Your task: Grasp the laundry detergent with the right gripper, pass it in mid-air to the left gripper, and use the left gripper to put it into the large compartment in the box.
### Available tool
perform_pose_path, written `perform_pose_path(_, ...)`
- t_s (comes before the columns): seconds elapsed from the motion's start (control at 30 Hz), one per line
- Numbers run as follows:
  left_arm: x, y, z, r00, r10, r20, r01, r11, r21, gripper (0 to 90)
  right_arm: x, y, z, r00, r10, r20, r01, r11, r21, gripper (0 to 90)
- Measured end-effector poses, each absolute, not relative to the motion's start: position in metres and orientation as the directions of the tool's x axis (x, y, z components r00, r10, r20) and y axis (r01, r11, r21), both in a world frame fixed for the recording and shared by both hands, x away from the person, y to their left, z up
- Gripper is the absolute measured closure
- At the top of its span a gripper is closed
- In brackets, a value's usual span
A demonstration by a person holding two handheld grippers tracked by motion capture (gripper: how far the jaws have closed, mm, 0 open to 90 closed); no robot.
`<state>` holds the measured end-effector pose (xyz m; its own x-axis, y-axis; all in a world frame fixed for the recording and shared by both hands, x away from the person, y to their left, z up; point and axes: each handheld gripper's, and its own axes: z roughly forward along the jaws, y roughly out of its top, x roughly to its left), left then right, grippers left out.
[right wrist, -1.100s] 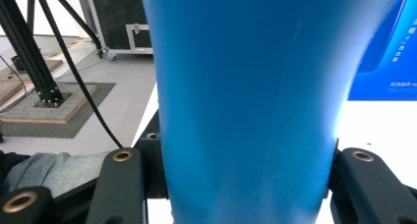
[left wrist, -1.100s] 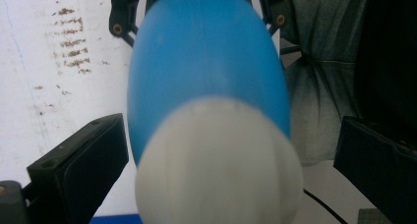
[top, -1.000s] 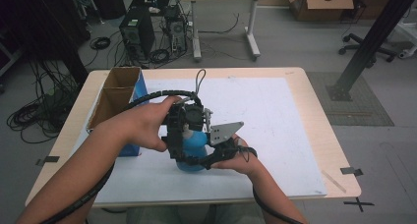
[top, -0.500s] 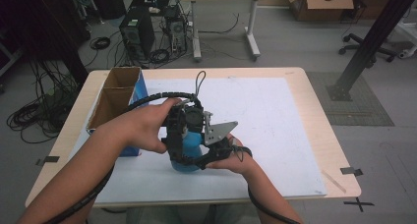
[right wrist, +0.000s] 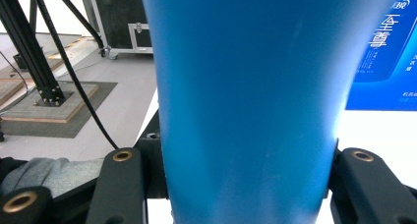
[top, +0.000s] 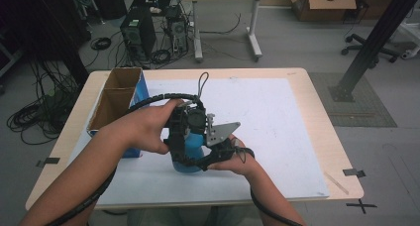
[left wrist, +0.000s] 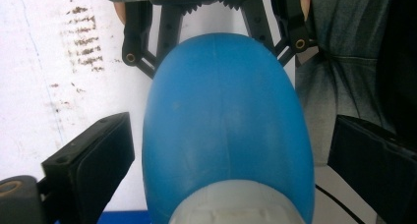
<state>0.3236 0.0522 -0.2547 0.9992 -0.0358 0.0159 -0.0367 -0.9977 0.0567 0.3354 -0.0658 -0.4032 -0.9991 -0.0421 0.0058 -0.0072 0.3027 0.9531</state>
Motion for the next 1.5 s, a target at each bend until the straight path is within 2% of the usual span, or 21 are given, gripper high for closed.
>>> perform_pose_path(0.87, 0.3201, 0.0525, -0.2521, 0.997, -0.047, 0.062, -0.049, -0.998, 0.028, 21.7, 0.3336, -0.0652, -0.3990, -0.999, -0.042, 0.000, -0.013, 0.303, 0.953, 45.7)
perform_pose_path(1.5, 0.3189, 0.0523, -0.2525, 0.995, -0.050, 0.081, -0.051, -0.999, 0.005, 29.5, 0.3328, -0.0643, -0.3978, -0.999, -0.044, -0.006, -0.019, 0.301, 0.954, 45.7)
